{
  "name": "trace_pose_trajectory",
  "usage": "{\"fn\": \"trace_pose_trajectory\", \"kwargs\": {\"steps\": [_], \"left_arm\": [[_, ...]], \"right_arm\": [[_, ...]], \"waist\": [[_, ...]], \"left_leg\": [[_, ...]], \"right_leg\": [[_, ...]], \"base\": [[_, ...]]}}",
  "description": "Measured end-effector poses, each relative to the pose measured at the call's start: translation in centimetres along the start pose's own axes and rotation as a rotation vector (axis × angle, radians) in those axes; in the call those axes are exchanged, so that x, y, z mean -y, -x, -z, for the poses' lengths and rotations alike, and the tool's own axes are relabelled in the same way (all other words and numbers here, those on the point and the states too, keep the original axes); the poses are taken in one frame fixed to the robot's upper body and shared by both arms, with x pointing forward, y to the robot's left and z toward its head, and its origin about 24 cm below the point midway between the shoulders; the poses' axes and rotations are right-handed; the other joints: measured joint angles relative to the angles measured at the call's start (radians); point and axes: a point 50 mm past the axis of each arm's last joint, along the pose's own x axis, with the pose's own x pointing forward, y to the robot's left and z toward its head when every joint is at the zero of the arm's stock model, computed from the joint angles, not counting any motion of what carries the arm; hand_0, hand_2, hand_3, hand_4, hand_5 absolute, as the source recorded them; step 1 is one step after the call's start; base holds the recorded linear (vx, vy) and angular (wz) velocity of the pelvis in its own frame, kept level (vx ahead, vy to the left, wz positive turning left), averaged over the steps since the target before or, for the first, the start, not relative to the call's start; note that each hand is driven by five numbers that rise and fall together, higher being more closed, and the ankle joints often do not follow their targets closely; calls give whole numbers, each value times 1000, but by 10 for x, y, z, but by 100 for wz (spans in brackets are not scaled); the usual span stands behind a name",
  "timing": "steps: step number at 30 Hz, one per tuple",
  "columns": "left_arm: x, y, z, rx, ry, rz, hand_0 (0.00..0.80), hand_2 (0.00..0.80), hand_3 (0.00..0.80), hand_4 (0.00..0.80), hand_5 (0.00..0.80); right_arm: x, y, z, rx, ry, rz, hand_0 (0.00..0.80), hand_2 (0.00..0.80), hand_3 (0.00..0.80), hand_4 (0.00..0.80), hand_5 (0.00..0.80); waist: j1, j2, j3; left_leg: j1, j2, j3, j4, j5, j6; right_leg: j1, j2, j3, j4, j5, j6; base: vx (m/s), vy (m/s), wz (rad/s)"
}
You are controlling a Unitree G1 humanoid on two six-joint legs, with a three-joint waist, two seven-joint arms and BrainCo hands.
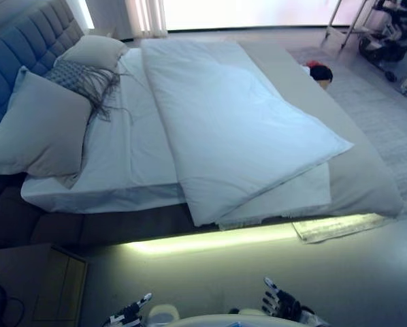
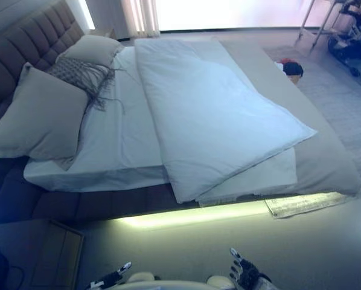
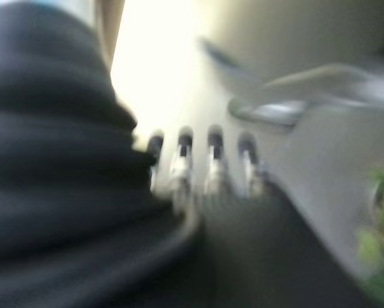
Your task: Make the bed neatly
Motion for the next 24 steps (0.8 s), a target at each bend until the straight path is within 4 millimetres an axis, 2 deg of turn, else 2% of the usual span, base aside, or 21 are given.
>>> {"fn": "trace_pose_trajectory", "kwargs": {"steps": [1, 2, 4, 5, 6, 7, 9, 11, 12, 14, 15, 16, 19, 21, 24], "left_arm": [[2, 0, 4, -7, 15, 4, 0, 0, 0, 0, 0], [3, 0, 8, -16, 25, 4, 0, 0, 0, 0, 0], [1, 0, 11, -29, 42, -7, 0, 0, 0, 0, 0], [0, 1, 13, -41, 43, -15, 0, 0, 0, 0, 0], [0, 1, 14, -40, 57, -18, 0, 0, 0, 0, 0], [-1, 1, 14, -35, 82, -21, 0, 0, 0, 0, 0], [-2, 1, 19, -42, 121, -30, 0, 0, 0, 0, 0], [-3, 2, 26, -64, 125, -37, 0, 0, 0, 0, 0], [-6, 3, 27, -63, 133, -47, 0, 0, 0, 0, 0], [-17, 5, 22, -45, 126, -81, 0, 0, 0, 0, 0], [-25, 6, 18, -31, 118, -99, 0, 0, 0, 0, 0], [-32, 7, 8, -3, 113, -114, 0, 0, 0, 0, 0], [-32, 6, -32, 111, 73, -101, 0, 0, 0, 0, 0], [-29, 5, -39, 135, 55, -89, 0, 0, 0, 0, 0], [-21, 3, -39, 128, 56, -68, 0, 0, 0, 0, 0]], "right_arm": [[6, 2, -1, -1, 4, 21, 0, 0, 0, 0, 0], [10, 3, -2, -5, 6, 39, 0, 0, 0, 0, 0], [12, 3, 2, -23, 7, 61, 0, 0, 0, 0, 0], [15, 4, 4, -36, 2, 74, 0, 0, 0, 0, 0], [17, 5, 6, -42, -8, 83, 0, 0, 0, 0, 0], [20, 6, 8, -48, -10, 90, 0, 0, 0, 0, 0], [25, 8, 14, -56, -31, 105, 0, 0, 0, 0, 0], [24, 8, 13, -53, -36, 103, 0, 0, 0, 0, 0], [20, 6, 12, -48, -34, 89, 0, 0, 0, 0, 0], [10, 4, 25, -75, -46, 57, 0, 0, 0, 0, 0], [2, 2, 33, -93, -42, 21, 0, 0, 0, 0, 0], [-2, 2, 41, -106, -46, 2, 0, 0, 0, 0, 0], [-8, 0, 40, -95, -47, -43, 0, 0, 0, 0, 0], [-14, -2, 33, -79, -40, -65, 0, 0, 0, 0, 0], [-18, -4, 24, -51, -31, -68, 0, 0, 0, 0, 0]], "waist": [[3, 12, 4], [3, 24, 5], [4, 25, 7], [5, 25, 7], [6, 23, 22], [13, 19, 30], [64, 16, 28], [94, 20, 21], [97, 13, 18], [113, -14, 22], [110, -36, 8], [108, -48, 0], [108, -67, -15], [108, -71, -21], [101, -57, -33]], "left_leg": [[6, 4, 0, -30, -1, 0], [11, 5, 2, -120, 0, 0], [29, 21, 1, -390, 27, 20], [30, 38, -16, -518, 58, 16], [16, 57, -47, -562, 74, 9], [9, 68, -56, -562, 80, 2], [16, 86, -41, -548, 80, 3], [46, 77, -41, -524, 74, 5], [62, 56, -37, -529, 115, 12], [115, 15, 20, -512, 142, 70], [130, -4, 27, -512, 123, 83], [149, -16, 38, -509, 110, 88], [150, -36, 49, -482, 78, 94], [147, -42, 62, -464, 59, 97], [107, -51, 66, -381, 0, 100]], "right_leg": [[5, 3, 1, -8, 2, -4], [5, 10, 2, -13, 2, -3], [12, 34, 4, -46, 5, -8], [28, 53, 9, -77, 15, -21], [49, 75, 29, -93, 21, -24], [62, 82, 46, -94, 23, -22], [80, 81, 92, -95, 7, -5], [82, 52, 113, -96, -9, 18], [88, 21, 113, -101, -15, 26], [126, -47, 61, -78, -20, 31], [148, -72, 25, -64, -17, 38], [158, -85, 0, -54, -15, 41], [152, -109, -30, -42, 10, 81], [149, -116, -30, -42, 13, 86], [146, -128, -30, -41, 12, 87]], "base": [[375, 165, -11], [423, 174, 1], [425, 118, 19], [404, 111, 39], [385, 150, 35], [352, 182, 16], [377, 234, -45], [369, 201, -87], [373, 181, -102], [320, 155, -91], [284, 135, -49], [274, 130, -21], [231, 137, -8], [177, 157, -15], [184, 206, -3]]}}
